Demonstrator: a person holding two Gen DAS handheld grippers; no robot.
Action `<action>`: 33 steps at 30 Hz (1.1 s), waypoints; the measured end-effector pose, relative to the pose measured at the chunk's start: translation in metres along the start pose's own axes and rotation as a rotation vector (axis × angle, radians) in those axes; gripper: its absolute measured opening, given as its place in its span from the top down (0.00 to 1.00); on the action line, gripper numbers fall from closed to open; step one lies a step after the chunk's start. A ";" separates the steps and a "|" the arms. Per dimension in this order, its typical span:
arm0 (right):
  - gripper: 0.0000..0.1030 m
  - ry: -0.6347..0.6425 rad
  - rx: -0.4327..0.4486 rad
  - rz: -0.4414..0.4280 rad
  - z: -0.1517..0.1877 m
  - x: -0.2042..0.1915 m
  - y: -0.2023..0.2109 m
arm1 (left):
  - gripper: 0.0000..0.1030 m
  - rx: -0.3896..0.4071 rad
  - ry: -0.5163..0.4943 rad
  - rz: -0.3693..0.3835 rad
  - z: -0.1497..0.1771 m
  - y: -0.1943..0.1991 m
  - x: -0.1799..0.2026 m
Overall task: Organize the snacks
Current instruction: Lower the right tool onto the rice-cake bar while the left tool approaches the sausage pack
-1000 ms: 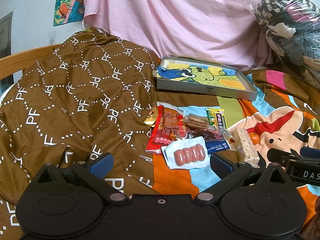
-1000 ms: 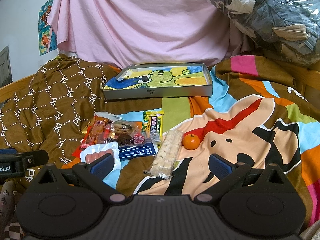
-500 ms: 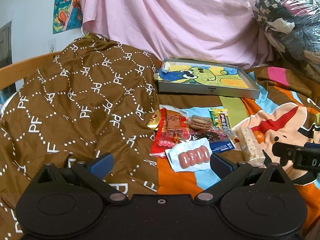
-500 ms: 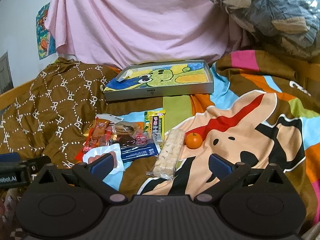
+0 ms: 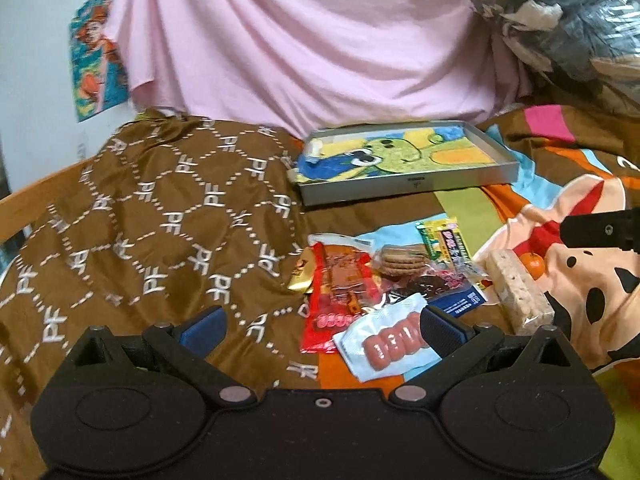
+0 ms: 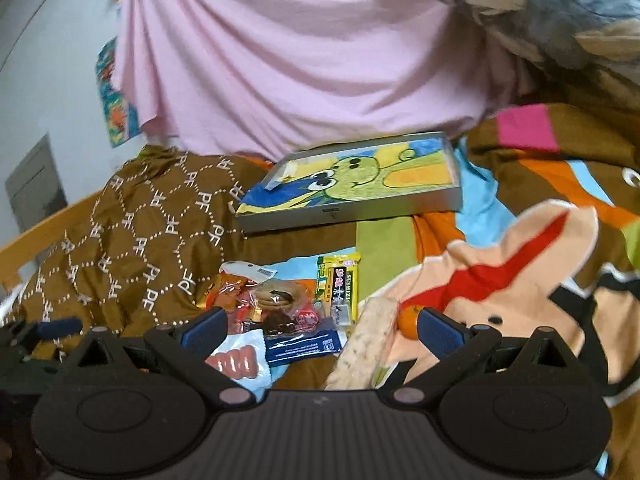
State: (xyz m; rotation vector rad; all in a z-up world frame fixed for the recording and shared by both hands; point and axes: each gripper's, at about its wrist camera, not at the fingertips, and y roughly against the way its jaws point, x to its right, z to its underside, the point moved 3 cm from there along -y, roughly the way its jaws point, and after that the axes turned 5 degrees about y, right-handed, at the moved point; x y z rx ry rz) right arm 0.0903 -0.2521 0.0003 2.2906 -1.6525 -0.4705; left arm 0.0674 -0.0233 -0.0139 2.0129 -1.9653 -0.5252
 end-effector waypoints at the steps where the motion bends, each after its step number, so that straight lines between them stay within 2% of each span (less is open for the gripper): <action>1: 0.00 0.027 -0.002 -0.002 -0.001 0.001 -0.003 | 0.01 -0.007 -0.009 0.015 -0.002 -0.005 0.001; 6: 0.00 0.099 -0.034 -0.004 -0.002 0.011 -0.022 | 0.01 -0.049 -0.046 0.099 -0.005 -0.030 0.004; 12: 0.00 0.024 -0.106 0.016 0.004 0.027 -0.053 | 0.01 -0.090 -0.168 0.178 0.001 -0.060 0.016; 19: 0.00 0.004 -0.189 -0.029 0.013 0.028 -0.077 | 0.01 -0.163 -0.313 0.303 0.008 -0.095 0.023; 24: 0.00 0.014 -0.242 -0.043 0.019 0.024 -0.094 | 0.01 -0.252 -0.322 0.395 0.006 -0.118 0.020; 28: 0.01 -0.017 -0.269 -0.057 0.021 0.026 -0.107 | 0.01 -0.299 -0.307 0.429 0.006 -0.131 0.018; 33: 0.12 -0.038 -0.316 -0.057 0.026 0.024 -0.118 | 0.01 -0.315 -0.281 0.476 0.004 -0.131 0.015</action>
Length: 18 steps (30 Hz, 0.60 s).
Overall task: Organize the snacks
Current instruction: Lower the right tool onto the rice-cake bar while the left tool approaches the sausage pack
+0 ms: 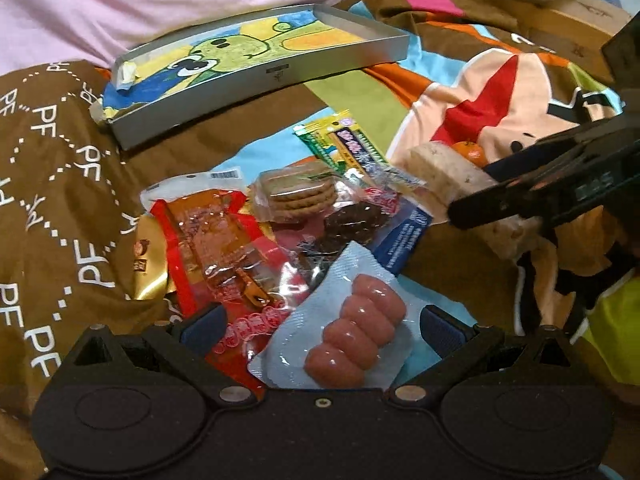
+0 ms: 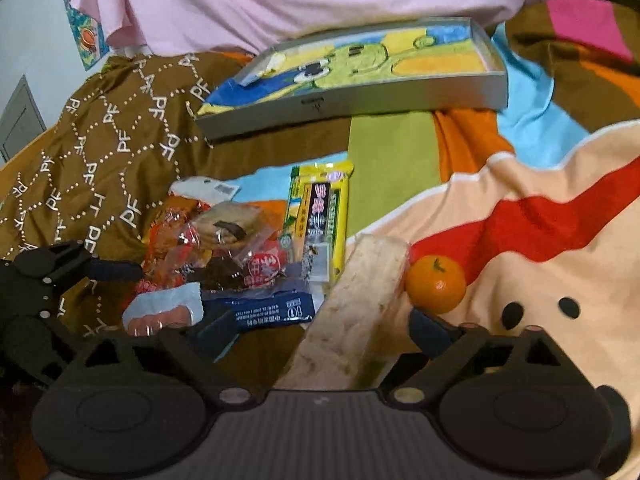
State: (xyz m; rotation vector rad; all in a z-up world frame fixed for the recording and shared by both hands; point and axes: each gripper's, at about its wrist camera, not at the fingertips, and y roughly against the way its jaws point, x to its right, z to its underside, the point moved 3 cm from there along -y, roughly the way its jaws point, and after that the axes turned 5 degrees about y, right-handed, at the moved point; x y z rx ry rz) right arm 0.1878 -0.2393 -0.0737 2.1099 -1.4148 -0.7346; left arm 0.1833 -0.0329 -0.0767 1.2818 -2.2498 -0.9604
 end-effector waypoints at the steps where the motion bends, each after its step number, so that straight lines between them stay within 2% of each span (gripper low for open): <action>1: 0.13 0.002 -0.008 0.003 0.001 -0.001 -0.001 | 0.01 -0.001 0.001 0.012 0.001 0.001 0.001; 5: 0.20 0.018 -0.023 0.009 0.005 -0.005 -0.002 | 0.04 -0.025 0.012 0.085 0.003 0.004 0.006; 9: 0.27 0.021 -0.022 0.017 0.006 -0.006 -0.001 | 0.09 -0.022 0.032 0.102 0.001 0.009 0.007; 18: 0.48 -0.015 -0.033 0.016 0.006 -0.003 0.001 | 0.12 -0.017 0.103 0.200 0.001 0.032 0.007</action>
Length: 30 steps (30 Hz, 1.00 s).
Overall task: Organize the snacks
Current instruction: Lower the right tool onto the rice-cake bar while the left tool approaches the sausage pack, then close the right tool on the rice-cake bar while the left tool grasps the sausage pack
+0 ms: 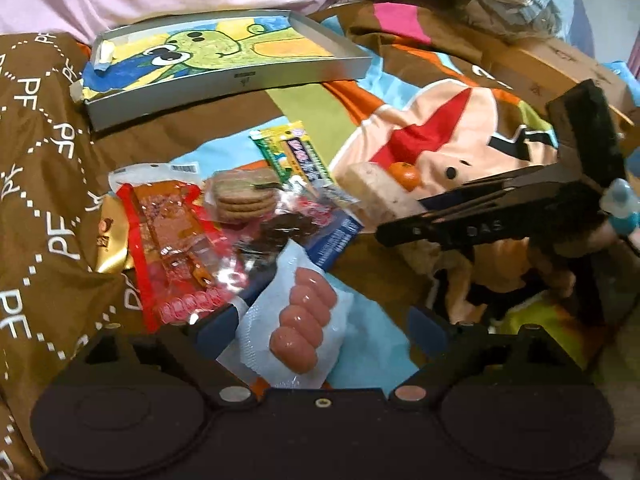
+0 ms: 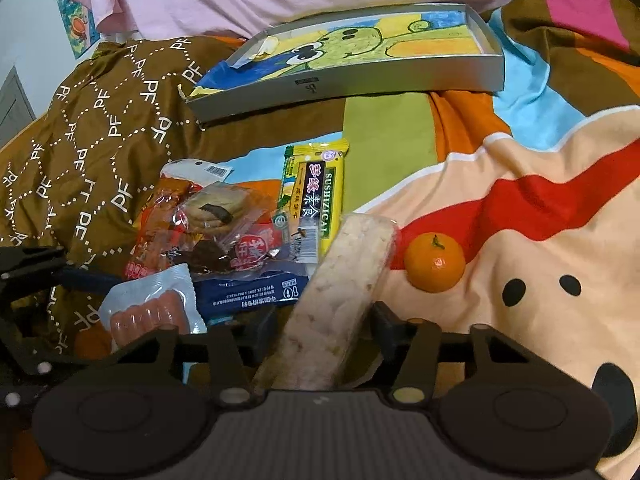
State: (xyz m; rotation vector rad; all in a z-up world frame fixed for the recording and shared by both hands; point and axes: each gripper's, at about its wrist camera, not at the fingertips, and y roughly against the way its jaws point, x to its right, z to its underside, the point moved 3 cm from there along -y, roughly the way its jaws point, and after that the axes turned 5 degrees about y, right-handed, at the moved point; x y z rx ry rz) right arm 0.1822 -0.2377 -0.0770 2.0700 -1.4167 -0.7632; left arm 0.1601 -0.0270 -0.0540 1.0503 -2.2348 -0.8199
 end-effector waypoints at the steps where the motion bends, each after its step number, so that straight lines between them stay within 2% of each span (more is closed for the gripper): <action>1: 0.49 -0.004 -0.002 -0.002 0.001 -0.001 0.001 | 0.13 -0.002 0.002 0.010 0.001 0.001 0.001; 7: 0.53 0.019 -0.028 -0.052 0.009 -0.013 0.012 | 0.17 0.012 0.036 0.047 0.005 0.005 0.010; 14: 0.51 0.032 -0.039 -0.049 0.009 -0.015 0.011 | 0.15 0.116 0.191 0.065 -0.002 0.002 0.011; 19: 0.51 0.016 -0.042 -0.047 0.009 -0.010 0.010 | 0.15 0.088 0.219 0.019 -0.001 -0.011 0.009; 26: 0.49 0.011 -0.056 -0.047 0.008 -0.009 0.006 | 0.19 0.055 0.323 0.048 0.010 -0.015 -0.014; 30: 0.49 0.011 -0.061 -0.044 0.009 -0.010 0.005 | 0.21 0.054 0.331 0.045 0.013 -0.016 -0.014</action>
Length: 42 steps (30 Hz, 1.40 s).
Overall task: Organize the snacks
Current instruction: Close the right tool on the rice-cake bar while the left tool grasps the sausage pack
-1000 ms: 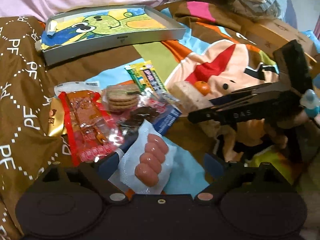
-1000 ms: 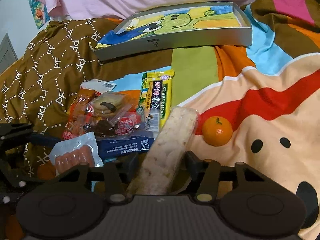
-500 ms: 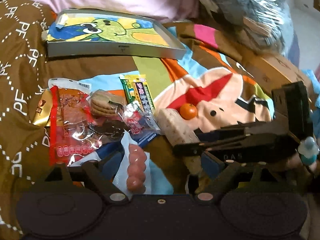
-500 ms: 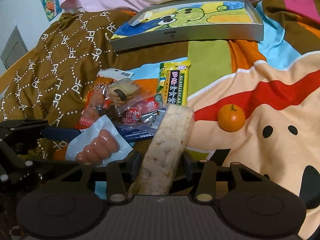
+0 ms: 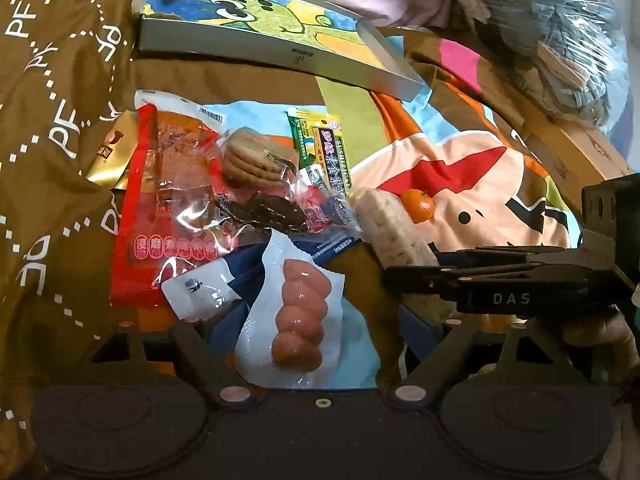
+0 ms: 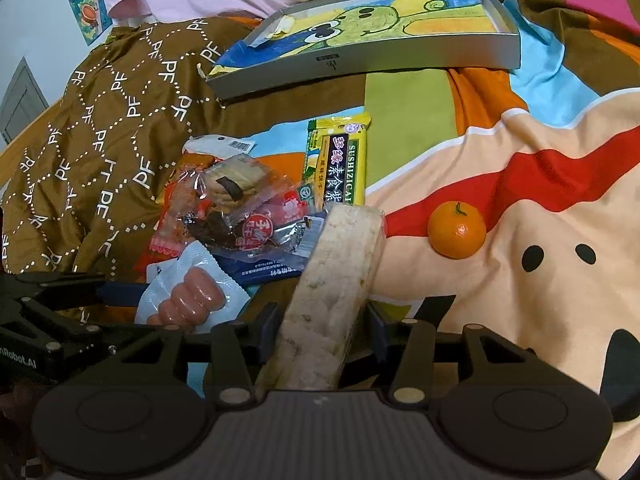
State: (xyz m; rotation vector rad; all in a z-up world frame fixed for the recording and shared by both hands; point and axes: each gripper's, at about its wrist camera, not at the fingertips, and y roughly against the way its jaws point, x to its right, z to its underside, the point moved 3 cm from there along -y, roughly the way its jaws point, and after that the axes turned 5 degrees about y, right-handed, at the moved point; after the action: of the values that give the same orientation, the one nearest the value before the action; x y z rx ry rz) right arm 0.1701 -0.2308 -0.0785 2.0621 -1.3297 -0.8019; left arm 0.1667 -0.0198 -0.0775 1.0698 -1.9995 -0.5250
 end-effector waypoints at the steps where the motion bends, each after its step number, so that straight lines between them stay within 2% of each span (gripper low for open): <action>1: 0.49 0.002 0.000 0.001 0.000 0.000 0.000 | 0.22 -0.004 -0.003 -0.008 -0.001 0.000 0.001; 3: 0.49 0.003 0.003 0.003 0.000 -0.001 0.000 | 0.26 -0.010 -0.006 -0.015 -0.002 0.000 0.005; 6: 0.50 0.001 0.004 0.004 -0.001 0.000 0.003 | 0.29 -0.003 0.005 0.017 -0.002 0.006 0.011; 11: 0.50 -0.022 0.024 0.025 -0.003 0.009 0.014 | 0.29 0.028 -0.016 0.084 0.000 0.015 0.029; 13: 0.49 -0.044 0.024 0.023 -0.003 0.013 0.016 | 0.29 0.039 -0.032 0.087 -0.001 0.013 0.037; 16: 0.49 -0.060 0.025 0.024 -0.004 0.017 0.016 | 0.31 0.052 -0.050 0.046 -0.003 0.005 0.044; 17: 0.49 -0.062 0.025 0.024 -0.004 0.018 0.016 | 0.36 0.045 -0.048 0.019 -0.003 0.000 0.044; 19: 0.49 -0.063 0.025 0.023 -0.004 0.018 0.016 | 0.39 0.039 -0.031 -0.014 -0.003 -0.007 0.041; 21: 0.48 -0.063 0.022 0.021 -0.004 0.018 0.016 | 0.43 0.032 0.014 -0.011 -0.001 -0.012 0.036; 25: 0.47 -0.067 0.014 0.016 -0.003 0.018 0.013 | 0.44 0.069 0.068 -0.018 0.001 -0.016 0.034; 27: 0.46 -0.069 0.010 0.016 -0.003 0.018 0.012 | 0.45 0.083 0.063 -0.065 0.002 -0.021 0.035; 30: 0.42 -0.078 0.003 0.020 -0.001 0.018 0.007 | 0.47 0.081 0.037 -0.192 0.007 -0.032 0.037; 31: 0.41 -0.076 0.001 0.022 -0.001 0.018 0.006 | 0.47 0.086 0.034 -0.206 0.007 -0.033 0.036; 37: 0.37 -0.015 0.021 0.072 0.000 0.011 0.002 | 0.48 0.117 0.080 -0.196 0.007 -0.027 0.028; 42: 0.35 0.049 0.025 0.114 0.001 0.003 -0.004 | 0.61 0.129 0.115 -0.176 0.007 -0.025 0.022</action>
State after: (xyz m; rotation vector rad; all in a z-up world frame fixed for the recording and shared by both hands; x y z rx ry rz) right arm 0.1728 -0.2322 -0.0829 1.9918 -1.4231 -0.6846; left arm 0.1659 -0.0524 -0.0885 1.3340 -1.8689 -0.4203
